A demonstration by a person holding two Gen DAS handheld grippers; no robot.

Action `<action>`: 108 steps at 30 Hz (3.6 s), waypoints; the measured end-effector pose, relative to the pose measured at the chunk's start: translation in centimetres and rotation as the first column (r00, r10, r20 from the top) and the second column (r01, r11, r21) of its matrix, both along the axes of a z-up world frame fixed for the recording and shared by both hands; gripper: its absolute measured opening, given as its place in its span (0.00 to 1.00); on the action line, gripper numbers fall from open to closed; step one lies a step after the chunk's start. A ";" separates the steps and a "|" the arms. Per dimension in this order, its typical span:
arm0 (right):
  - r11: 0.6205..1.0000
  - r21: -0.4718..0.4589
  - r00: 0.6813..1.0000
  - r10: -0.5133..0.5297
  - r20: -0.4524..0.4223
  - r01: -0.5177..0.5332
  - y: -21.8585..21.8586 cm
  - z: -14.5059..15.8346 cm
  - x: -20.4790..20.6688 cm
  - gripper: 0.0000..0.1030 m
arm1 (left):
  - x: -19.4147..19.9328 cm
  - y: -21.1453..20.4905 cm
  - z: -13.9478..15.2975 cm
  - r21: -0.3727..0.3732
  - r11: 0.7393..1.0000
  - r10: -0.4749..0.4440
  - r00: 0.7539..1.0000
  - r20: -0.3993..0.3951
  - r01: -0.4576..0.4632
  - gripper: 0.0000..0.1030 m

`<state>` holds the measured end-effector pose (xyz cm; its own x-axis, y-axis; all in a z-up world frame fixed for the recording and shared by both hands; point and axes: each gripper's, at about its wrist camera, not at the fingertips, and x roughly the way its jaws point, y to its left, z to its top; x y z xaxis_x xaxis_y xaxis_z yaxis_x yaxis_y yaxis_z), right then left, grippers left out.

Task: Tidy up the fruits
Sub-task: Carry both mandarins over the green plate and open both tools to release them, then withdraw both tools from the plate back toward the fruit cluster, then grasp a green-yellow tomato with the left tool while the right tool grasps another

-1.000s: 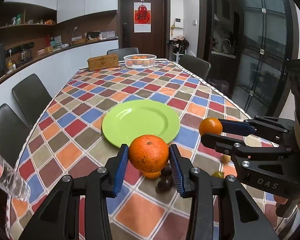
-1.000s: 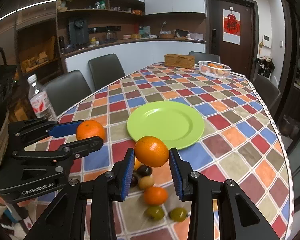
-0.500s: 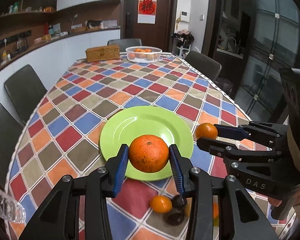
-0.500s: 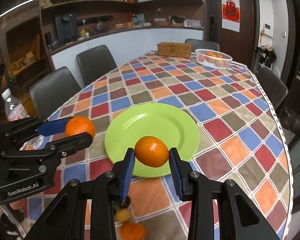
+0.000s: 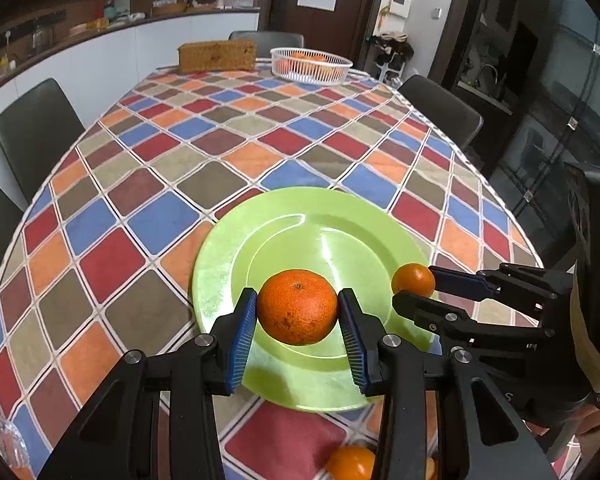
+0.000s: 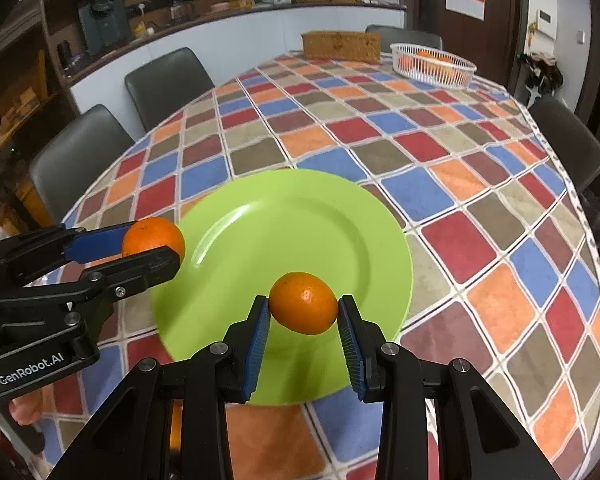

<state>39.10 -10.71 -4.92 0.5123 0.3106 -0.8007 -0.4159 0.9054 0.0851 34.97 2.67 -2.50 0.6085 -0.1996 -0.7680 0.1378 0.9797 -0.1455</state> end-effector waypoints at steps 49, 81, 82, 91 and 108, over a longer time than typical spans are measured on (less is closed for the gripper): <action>0.997 0.077 0.939 -0.015 0.343 -0.012 -6.6 9.1 -18.2 0.48 | -20.4 -5.0 8.6 0.048 0.999 -0.009 0.942 0.335 -0.007 0.76; 0.957 -0.150 0.885 0.286 0.367 -0.247 -10.0 1.6 -22.9 0.48 | -23.3 -12.5 -0.3 0.179 0.968 -0.211 0.953 0.219 0.173 0.57; 0.955 -0.152 0.886 0.293 0.360 -0.254 -10.0 1.4 -22.8 0.48 | -23.2 -12.6 -0.5 0.181 0.968 -0.213 0.954 0.212 0.176 0.55; 0.931 -0.165 0.881 0.363 0.304 -0.326 -9.6 -1.1 -21.5 0.47 | -21.7 -13.0 -2.8 0.190 0.961 -0.231 0.962 0.147 0.201 0.44; 0.879 -0.190 0.854 0.472 0.218 -0.437 -8.9 -4.1 -20.1 0.40 | -20.1 -13.4 -5.3 0.185 0.958 -0.238 0.969 0.072 0.221 0.37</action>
